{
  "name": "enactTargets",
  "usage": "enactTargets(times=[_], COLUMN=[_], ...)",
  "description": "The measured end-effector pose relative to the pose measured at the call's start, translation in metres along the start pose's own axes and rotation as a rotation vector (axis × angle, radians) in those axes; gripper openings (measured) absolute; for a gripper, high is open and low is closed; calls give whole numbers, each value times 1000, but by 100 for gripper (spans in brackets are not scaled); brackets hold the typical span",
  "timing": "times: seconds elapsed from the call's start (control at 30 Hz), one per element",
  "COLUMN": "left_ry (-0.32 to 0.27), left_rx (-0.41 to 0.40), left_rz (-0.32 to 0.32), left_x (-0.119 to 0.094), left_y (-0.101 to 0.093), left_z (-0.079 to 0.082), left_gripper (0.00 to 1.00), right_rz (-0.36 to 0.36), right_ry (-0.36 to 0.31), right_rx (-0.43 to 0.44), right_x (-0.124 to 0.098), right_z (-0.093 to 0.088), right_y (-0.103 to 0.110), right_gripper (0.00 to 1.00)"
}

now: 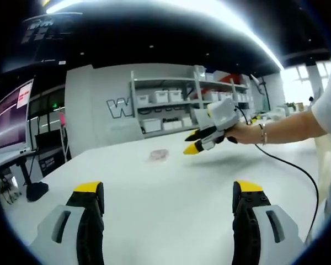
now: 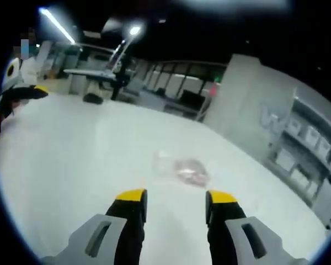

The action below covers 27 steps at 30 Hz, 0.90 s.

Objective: Open the resealable bag by pulling the two sides of the seal apart until the entire bag opening is separated and visibly accessible.

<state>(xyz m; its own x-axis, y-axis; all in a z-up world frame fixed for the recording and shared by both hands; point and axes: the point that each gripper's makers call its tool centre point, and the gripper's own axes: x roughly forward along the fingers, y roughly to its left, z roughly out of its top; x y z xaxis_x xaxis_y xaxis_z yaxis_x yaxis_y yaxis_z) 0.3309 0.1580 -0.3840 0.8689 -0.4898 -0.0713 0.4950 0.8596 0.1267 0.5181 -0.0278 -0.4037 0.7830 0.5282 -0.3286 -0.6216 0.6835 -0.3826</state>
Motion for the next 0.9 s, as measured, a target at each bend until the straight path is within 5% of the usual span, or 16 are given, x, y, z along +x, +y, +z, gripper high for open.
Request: enactTargets(times=[0.9], left_ry=[-4], left_rx=[-5], left_rz=[11], left_x=[1], left_y=[7], left_z=[1], left_gripper=[96], right_rz=[-13], right_ry=[6], right_rx=[-218], right_x=[25], right_z=[11], right_y=[-2], right_gripper=[37])
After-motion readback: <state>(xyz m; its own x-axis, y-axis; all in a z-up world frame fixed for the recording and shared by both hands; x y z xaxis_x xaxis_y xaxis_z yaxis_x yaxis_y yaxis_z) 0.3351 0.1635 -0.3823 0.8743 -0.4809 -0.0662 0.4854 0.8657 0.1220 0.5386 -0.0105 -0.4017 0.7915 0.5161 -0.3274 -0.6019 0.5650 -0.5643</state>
